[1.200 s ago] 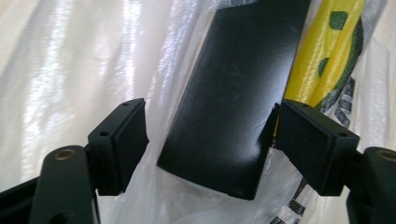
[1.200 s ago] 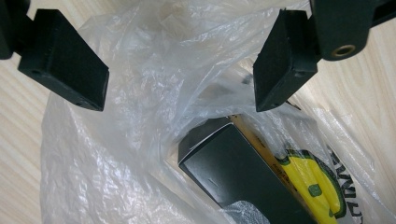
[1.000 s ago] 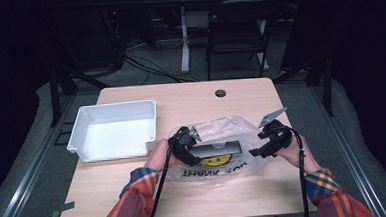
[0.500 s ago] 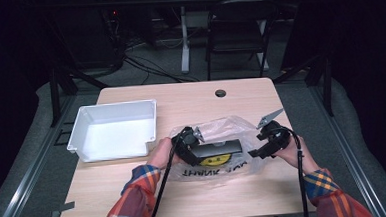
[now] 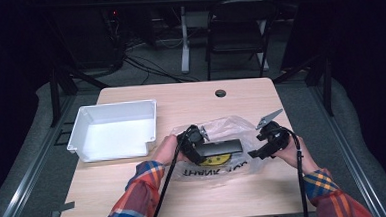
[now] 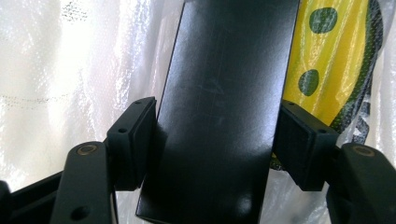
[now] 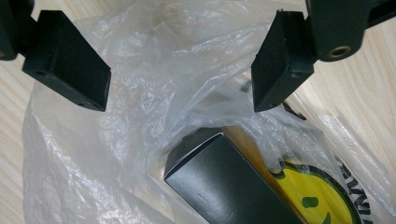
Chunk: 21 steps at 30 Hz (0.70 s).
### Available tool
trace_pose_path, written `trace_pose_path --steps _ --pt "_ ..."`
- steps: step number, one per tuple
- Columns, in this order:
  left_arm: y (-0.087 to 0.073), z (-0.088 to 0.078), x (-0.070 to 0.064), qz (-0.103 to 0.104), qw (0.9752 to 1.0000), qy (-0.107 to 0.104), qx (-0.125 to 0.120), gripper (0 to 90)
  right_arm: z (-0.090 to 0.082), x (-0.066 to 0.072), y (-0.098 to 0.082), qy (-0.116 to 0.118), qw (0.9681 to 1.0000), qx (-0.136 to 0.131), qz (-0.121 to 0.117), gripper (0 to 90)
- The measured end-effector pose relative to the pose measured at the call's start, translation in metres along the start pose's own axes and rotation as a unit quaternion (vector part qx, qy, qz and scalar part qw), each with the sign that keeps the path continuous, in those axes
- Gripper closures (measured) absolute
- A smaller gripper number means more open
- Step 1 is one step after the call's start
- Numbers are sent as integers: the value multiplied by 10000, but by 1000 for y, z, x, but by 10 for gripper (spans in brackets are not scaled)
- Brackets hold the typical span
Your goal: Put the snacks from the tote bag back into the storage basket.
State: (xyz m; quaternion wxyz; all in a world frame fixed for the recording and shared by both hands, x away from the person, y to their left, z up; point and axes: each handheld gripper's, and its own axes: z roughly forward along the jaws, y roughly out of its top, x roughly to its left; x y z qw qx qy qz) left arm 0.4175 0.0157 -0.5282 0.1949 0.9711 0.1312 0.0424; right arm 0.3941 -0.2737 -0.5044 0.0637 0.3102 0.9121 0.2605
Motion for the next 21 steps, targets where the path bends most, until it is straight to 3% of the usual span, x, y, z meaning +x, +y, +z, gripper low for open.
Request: trace_pose_path --steps 4,8,21 --pt "2 0 0 178 9997 15 173 366 0 0 0 12 10000 19 -17 194" --pt "0 -3 1 228 9996 -52 157 423 0 0 0 2 10000 7 -10 194" --pt "3 -21 1 275 9995 -77 -150 432 3 1 1 44 10000 54 -23 195"
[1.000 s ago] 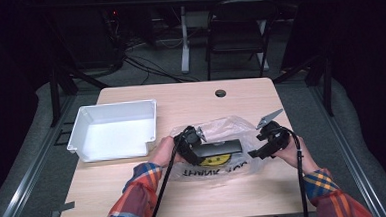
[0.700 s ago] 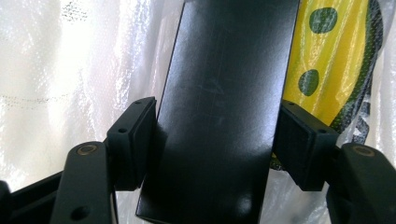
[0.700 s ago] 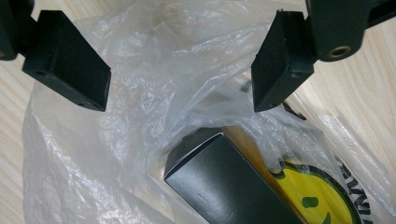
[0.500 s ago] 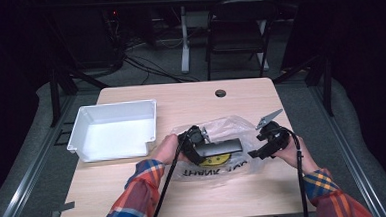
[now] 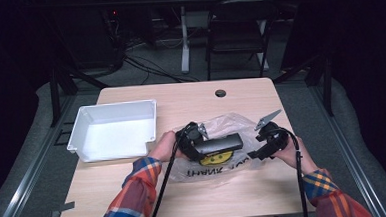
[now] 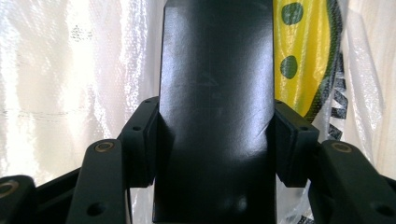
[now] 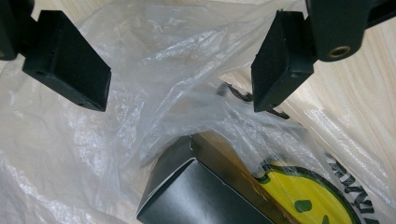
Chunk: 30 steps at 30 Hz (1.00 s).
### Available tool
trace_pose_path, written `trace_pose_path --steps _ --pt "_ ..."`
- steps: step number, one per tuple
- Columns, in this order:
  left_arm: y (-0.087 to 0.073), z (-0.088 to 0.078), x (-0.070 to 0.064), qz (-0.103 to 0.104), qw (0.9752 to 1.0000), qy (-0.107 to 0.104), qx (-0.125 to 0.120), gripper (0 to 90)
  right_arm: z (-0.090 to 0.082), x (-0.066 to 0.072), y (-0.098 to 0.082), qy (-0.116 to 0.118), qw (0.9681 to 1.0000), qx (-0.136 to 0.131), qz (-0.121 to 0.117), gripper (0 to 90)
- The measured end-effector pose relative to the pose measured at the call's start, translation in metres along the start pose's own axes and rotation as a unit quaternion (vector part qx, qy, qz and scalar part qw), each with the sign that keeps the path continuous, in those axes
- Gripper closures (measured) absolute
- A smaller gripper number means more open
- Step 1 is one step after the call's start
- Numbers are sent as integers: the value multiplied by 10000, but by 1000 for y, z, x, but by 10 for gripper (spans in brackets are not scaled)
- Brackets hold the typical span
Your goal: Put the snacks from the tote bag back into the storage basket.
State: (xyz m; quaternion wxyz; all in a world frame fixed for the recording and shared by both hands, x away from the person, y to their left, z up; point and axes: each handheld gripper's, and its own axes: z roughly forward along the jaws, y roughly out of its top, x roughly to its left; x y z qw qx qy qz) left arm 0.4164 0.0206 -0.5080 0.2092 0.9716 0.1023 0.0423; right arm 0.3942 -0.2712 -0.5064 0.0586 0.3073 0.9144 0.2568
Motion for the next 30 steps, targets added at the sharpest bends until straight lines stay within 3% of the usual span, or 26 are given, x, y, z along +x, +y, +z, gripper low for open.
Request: trace_pose_path --steps 12,20,30 --pt "-2 -15 -3 95 9999 -88 -111 433 1 -1 -1 -50 10000 6 75 196" --pt "-3 -29 0 33 9990 -169 -405 433 2 -6 -2 -76 9999 33 145 195" --pt "6 -50 0 159 9981 -173 -574 432 -1 -6 -4 -105 9998 -7 189 195"
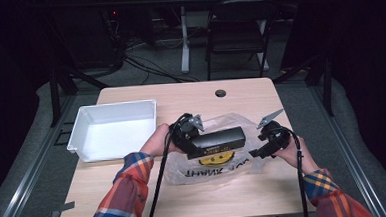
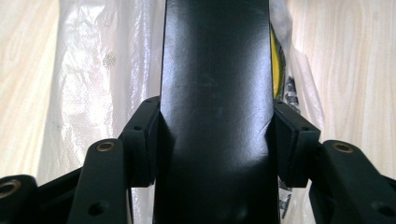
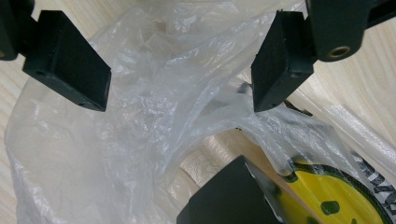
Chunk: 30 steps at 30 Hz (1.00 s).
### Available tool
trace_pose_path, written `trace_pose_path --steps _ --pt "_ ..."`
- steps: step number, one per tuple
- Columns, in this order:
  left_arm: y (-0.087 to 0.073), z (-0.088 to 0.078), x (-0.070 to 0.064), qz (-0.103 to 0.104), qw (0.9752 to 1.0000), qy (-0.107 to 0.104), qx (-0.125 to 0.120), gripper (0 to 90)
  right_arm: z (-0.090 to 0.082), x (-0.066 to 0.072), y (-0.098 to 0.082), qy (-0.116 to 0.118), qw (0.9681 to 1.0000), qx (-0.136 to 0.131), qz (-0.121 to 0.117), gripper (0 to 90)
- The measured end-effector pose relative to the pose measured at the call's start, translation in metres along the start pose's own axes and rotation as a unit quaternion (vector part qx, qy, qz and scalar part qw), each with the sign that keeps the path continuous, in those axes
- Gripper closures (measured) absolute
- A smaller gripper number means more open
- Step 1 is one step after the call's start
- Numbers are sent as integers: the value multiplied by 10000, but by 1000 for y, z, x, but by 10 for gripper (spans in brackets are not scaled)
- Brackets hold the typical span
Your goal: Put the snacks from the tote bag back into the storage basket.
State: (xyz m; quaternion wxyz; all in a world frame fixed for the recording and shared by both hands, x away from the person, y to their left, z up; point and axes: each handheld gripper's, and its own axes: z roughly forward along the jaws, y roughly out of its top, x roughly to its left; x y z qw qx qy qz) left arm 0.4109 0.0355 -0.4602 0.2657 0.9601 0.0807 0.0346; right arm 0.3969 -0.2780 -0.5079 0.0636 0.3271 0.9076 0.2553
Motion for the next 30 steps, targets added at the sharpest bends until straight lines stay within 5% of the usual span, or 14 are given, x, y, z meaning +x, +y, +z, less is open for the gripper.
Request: trace_pose_path --steps 13,21,24,26,30 --pt "7 -17 4 -29 9997 115 -218 432 3 3 1 80 9999 -81 32 195" --pt "6 -15 8 -131 9994 127 -278 432 15 18 7 222 9992 -63 -315 238" --pt "6 -17 10 -160 9992 140 -334 432 32 27 7 36 9995 56 -308 401" --pt "5 -19 11 -180 9991 163 -353 432 39 29 8 -175 9982 380 -432 579" --pt "1 -23 14 -262 9986 146 -428 432 45 28 6 -349 9970 483 -494 870"
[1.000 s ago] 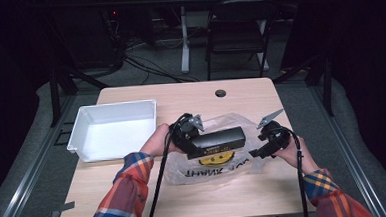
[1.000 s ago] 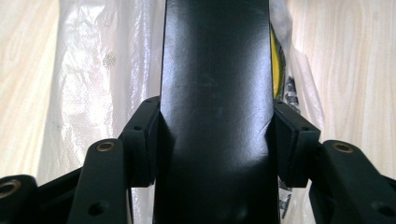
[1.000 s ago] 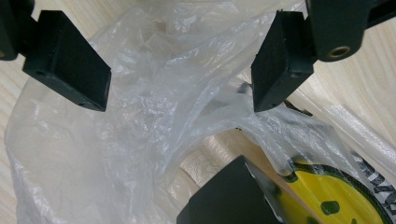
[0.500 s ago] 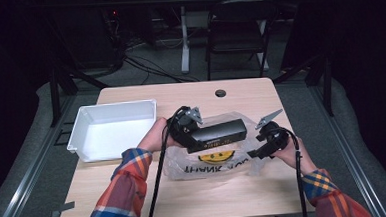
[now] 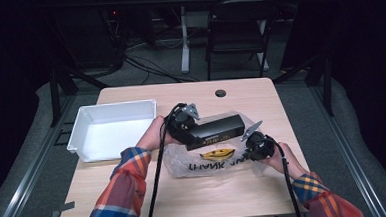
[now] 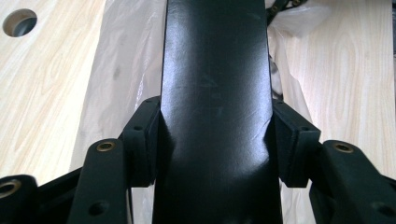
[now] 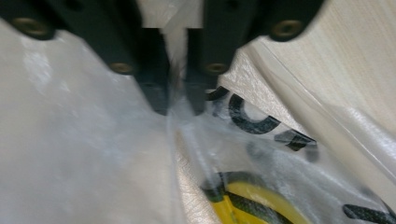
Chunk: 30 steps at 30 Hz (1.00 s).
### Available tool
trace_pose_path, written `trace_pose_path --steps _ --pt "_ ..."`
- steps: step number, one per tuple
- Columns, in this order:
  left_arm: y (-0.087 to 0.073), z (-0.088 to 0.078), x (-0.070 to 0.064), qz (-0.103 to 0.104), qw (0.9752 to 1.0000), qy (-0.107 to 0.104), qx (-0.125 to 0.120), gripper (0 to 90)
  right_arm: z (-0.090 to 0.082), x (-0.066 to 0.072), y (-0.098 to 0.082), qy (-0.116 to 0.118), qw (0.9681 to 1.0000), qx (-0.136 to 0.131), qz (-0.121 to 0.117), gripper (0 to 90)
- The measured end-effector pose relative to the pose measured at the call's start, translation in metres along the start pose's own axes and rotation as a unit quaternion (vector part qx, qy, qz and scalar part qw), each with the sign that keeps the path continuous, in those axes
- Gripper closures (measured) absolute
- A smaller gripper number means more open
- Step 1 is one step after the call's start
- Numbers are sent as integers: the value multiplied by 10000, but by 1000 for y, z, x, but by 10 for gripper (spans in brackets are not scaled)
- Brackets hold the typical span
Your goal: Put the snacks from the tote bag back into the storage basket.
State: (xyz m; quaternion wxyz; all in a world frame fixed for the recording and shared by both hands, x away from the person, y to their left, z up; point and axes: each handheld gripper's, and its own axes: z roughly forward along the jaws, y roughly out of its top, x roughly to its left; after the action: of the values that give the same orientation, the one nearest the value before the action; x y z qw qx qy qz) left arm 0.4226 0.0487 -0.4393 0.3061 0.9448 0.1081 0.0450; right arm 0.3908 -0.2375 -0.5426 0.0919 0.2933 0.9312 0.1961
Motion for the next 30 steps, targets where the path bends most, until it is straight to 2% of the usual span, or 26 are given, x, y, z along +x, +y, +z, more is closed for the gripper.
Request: trace_pose_path --steps 2,3,7,9,10,11,17,20,22,23,24,25,30 --pt "-2 -2 1 -36 10000 44 -51 432 0 0 -2 -69 10000 28 48 899" --pt "-3 -3 2 -51 10000 56 -58 432 -1 -2 -2 -121 9998 141 -11 900" --pt "-7 -8 5 -147 9997 115 -125 432 -1 -9 -7 -365 9985 375 136 900" --pt "-9 -12 6 -189 9996 142 -146 432 -3 -14 -11 -473 9976 445 231 900" --pt "-10 -13 7 -190 9996 175 -149 433 -3 -16 -13 -527 9974 365 341 900" --pt "-10 -16 8 -217 9995 180 -157 432 -5 -19 -14 -556 9969 449 325 900" --pt "-15 -30 14 -242 9993 265 -145 432 -13 -24 -16 -453 9977 324 378 876" --pt "-19 -39 16 -268 9989 352 -142 432 -19 -24 -14 -259 9986 167 429 768" --pt "-22 -46 18 -290 9987 387 -133 432 -23 -23 -14 -170 9991 24 399 647" --pt "-24 -48 18 -302 9986 417 -154 432 -25 -23 -13 12 9990 -73 441 610" --pt "-25 -52 19 -314 9984 441 -155 432 -27 -23 -13 52 9987 -165 473 572" --pt "-27 -56 20 -327 9982 472 -149 432 -30 -23 -13 62 9989 -249 404 521" --pt "-35 -75 22 -372 9972 624 -157 432 -47 -24 -12 217 9965 -621 512 344"
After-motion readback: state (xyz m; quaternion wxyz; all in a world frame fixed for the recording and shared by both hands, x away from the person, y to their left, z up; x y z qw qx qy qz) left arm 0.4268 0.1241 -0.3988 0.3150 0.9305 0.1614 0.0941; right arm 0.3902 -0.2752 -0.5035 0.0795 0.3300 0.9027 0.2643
